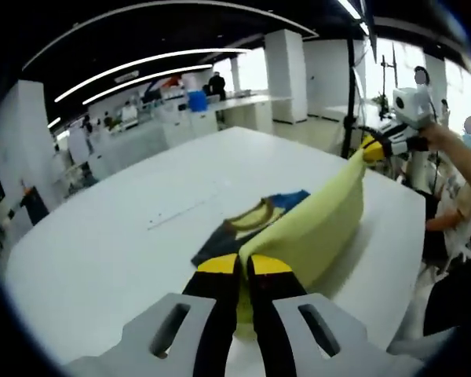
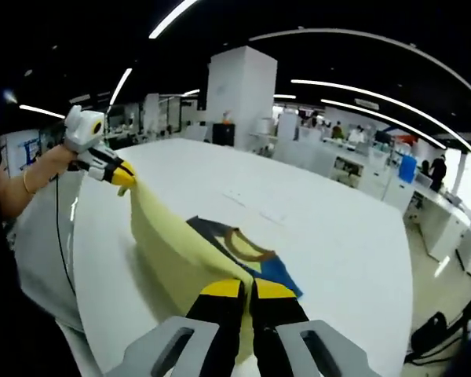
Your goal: Fold the garment on the visible template until the final outline fits inside the template.
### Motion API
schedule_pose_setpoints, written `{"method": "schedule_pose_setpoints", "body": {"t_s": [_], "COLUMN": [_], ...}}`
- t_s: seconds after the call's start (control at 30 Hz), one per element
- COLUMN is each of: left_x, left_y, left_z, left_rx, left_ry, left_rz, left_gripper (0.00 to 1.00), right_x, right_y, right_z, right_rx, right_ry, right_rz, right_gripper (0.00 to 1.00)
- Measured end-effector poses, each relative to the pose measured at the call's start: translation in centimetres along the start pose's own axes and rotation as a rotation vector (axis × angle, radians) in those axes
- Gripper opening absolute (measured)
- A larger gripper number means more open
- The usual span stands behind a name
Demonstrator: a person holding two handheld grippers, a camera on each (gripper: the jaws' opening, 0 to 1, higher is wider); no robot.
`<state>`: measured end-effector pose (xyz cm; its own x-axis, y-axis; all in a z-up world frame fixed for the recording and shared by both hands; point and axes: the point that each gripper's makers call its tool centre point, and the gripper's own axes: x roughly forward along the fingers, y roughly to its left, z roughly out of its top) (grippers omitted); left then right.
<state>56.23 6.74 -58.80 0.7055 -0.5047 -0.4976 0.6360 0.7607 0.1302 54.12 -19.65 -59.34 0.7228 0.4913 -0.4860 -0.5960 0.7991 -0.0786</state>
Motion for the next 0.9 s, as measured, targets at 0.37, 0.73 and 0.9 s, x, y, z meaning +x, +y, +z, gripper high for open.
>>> {"method": "schedule_pose_setpoints", "body": {"t_s": [0.37,0.73,0.9], "left_x": [2.5,5.5,7.4], "left_y": [2.0,4.1,5.0], "left_z": [2.9,3.5,2.3], "left_rx": [0.062,0.035,0.027], "left_ry": [-0.076,-0.085,-0.050], "left_rz": [0.049,0.081,0.078], "left_gripper": [0.02,0.02,0.02], "right_x": [1.6,4.8,6.7], "right_y": [-2.9,-5.6,-6.3], "right_z": [2.3,2.6,1.9], "right_rx": [0.004,-0.030,-0.025], "right_ry": [-0.046,-0.038,-0.022], "right_rz": [-0.073,-0.128,-0.131], "right_gripper": [0.00,0.00,0.00]}}
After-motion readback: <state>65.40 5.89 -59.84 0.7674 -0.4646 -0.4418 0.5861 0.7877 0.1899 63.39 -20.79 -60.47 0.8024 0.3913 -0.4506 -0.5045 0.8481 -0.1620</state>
